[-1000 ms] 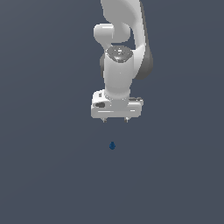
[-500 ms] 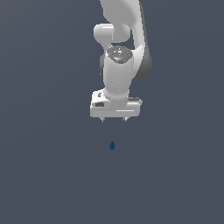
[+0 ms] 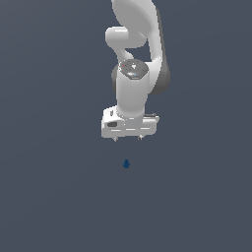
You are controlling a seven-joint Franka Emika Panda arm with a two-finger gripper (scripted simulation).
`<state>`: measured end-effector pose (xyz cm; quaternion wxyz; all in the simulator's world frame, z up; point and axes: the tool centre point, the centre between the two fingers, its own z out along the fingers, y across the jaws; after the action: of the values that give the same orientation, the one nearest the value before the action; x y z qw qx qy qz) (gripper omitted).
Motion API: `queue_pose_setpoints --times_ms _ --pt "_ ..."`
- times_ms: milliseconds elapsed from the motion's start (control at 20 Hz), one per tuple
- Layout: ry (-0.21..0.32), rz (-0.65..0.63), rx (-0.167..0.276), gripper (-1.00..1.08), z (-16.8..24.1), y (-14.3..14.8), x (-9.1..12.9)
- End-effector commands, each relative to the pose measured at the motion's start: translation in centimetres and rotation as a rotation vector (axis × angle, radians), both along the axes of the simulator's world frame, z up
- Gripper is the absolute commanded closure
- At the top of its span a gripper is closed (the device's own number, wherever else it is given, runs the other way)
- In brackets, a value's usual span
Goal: Pick up the object and move it to a goal position.
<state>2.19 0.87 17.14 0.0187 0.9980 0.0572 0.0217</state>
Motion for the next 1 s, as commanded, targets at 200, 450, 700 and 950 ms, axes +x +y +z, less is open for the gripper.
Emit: queue_pose_setpoints --times_ms 200,450,700,950 --pt "0.018 0.105 0.003 -0.92 -2.3 -0.2 1.5" --pt "0.034 0.207 0.011 -0.92 -4.8 -0.4 2.9" --pt "0.044 0.279 0.019 -0.92 -6.6 -0.6 3.7" --pt "0.05 0.319 0.025 -0.92 -7.6 -0.7 4.2"
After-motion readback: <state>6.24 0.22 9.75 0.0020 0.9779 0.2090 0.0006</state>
